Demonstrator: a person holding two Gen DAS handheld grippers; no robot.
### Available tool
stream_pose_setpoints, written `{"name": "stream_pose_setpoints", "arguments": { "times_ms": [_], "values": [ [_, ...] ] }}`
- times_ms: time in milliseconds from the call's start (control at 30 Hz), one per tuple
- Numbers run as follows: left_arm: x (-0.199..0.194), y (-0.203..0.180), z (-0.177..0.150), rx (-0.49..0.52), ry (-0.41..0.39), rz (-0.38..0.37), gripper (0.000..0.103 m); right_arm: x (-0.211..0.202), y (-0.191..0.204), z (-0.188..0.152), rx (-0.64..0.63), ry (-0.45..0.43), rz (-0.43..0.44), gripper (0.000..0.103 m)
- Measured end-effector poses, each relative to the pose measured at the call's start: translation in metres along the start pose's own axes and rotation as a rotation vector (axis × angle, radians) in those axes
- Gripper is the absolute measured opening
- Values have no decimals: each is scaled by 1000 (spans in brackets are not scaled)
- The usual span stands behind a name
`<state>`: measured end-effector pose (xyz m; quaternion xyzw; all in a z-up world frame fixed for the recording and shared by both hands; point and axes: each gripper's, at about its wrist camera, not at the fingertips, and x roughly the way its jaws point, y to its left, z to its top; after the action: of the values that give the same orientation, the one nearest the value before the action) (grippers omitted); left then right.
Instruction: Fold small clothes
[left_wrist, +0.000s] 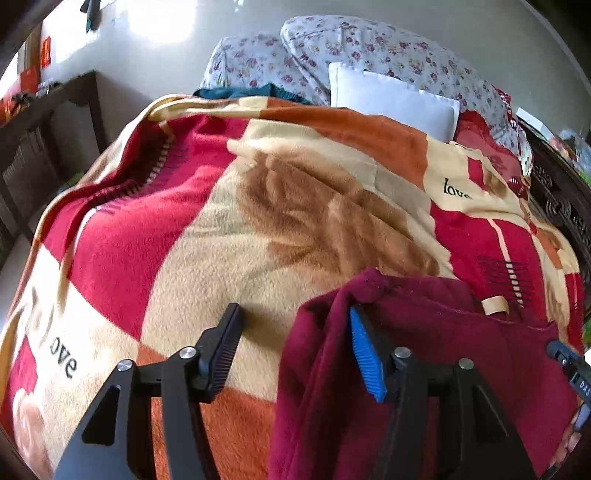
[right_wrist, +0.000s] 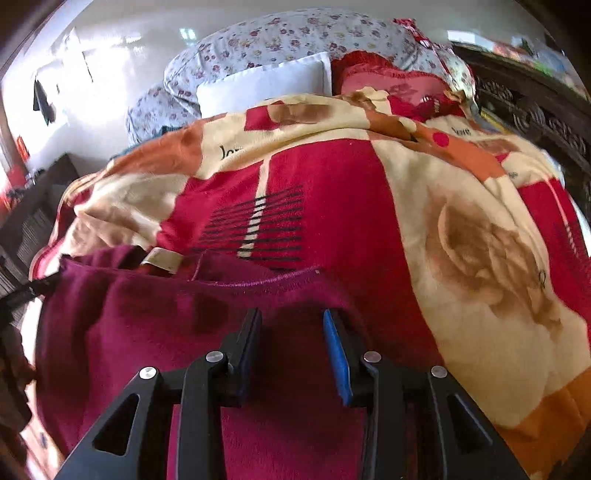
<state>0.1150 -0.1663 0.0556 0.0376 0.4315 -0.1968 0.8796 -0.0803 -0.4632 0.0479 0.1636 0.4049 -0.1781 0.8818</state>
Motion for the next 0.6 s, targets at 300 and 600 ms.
{"name": "stream_pose_setpoints", "arguments": {
  "times_ms": [300,600],
  "values": [
    [-22,-3,-8,29,-50,31,62,-43,21,-8,-37,-50,2,63],
    [-63,-4,-32,68,-83,15,64,-76,60,-44,-117,-44,86,68]
  ]
}}
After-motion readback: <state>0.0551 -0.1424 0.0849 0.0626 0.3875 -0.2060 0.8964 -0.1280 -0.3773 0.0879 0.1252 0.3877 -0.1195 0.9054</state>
